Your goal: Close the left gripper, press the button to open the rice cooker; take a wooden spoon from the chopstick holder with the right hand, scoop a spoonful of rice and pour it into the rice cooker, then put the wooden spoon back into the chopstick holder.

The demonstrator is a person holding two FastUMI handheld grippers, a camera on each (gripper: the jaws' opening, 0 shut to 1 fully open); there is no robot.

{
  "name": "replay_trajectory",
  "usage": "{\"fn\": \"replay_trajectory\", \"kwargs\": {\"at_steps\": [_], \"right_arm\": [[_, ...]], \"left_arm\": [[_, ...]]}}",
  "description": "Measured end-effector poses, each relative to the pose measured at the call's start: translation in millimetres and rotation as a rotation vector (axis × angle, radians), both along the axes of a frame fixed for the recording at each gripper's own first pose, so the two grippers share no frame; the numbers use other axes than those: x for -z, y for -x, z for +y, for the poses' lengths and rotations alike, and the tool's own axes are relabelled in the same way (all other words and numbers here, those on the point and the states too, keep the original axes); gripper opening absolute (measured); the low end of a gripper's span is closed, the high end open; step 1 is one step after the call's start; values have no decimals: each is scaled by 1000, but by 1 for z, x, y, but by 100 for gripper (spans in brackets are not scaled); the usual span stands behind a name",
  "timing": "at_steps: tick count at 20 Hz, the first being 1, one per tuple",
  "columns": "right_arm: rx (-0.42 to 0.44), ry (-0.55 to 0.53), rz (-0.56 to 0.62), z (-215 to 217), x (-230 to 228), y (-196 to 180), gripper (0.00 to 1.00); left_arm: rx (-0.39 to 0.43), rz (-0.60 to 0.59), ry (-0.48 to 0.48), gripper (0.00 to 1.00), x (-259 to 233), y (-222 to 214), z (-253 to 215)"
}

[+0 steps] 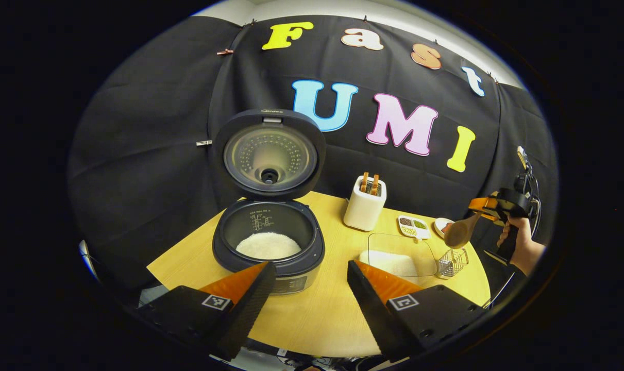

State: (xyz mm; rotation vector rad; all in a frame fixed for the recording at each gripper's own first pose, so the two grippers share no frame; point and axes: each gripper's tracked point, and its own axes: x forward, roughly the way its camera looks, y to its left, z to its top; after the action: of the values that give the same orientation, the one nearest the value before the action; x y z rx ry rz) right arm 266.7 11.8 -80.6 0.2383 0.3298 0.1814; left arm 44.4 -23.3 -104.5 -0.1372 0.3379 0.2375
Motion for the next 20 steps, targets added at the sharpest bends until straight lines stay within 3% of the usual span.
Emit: {"fn": "replay_trajectory", "kwargs": {"at_steps": [7, 12, 20], "right_arm": [[-94, 33, 50, 63, 43, 15, 16], [-115, 180, 40, 75, 93, 13, 16], [-60, 271, 34, 71, 144, -2, 16]], "left_arm": [[-19, 36, 20, 95, 19, 7, 27], [-45, 67, 23, 95, 38, 11, 49], [-60, 110, 73, 96, 76, 13, 53]]}}
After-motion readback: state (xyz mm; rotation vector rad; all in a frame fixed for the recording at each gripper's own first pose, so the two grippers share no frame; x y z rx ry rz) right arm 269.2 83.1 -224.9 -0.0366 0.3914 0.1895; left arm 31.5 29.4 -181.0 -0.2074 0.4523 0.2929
